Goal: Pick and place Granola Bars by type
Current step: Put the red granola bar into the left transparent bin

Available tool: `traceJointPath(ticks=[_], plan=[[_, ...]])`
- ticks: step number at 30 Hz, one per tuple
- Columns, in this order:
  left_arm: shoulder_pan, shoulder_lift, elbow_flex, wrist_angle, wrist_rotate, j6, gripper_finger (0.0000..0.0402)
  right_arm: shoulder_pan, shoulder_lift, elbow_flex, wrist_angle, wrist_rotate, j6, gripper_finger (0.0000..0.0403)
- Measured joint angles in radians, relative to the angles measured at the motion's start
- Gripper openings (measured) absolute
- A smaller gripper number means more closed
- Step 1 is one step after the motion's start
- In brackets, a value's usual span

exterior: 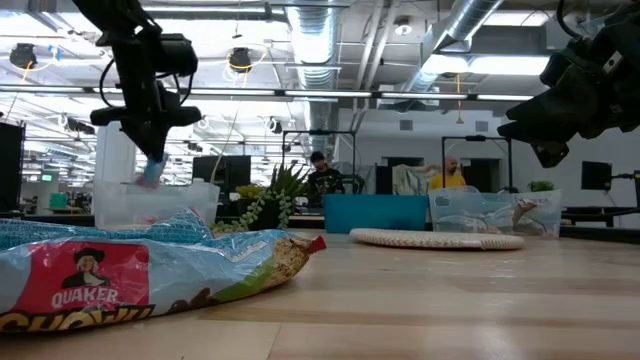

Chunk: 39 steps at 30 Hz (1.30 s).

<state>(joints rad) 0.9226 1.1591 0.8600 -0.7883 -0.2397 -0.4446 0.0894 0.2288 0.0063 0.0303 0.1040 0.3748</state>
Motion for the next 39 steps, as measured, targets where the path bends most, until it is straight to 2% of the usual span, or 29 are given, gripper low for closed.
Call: traceJointPath(ticks=[10, 15, 21, 28, 39], plan=[[0.024, 0.004, 0.0, 0.021, 0.02, 0.031, 0.0121, 0.0, 0.0, 0.0, 0.0, 0.0, 0.0, 0.0127], [0.019, 0.004, 0.0, 0.03, 0.065, 0.031, 0.0127, 0.0, 0.0, 0.0, 0.0, 0.0, 0.0, 0.0127], [-0.039, -0.003, 0.0, 0.037, 0.156, 0.015, 0.0128, 0.0, 0.0, 0.0, 0.0, 0.0, 0.0, 0.0127], [-0.187, -0.052, 0.0, 0.04, 0.263, -0.002, 0.0128, 0.0, 0.0, 0.0, 0.0, 0.0, 0.0, 0.0127], [-0.544, -0.105, 0.0, 0.042, 0.337, -0.025, 0.0128, 0.0, 0.0, 0.0, 0.0, 0.0, 0.0, 0.0127]])
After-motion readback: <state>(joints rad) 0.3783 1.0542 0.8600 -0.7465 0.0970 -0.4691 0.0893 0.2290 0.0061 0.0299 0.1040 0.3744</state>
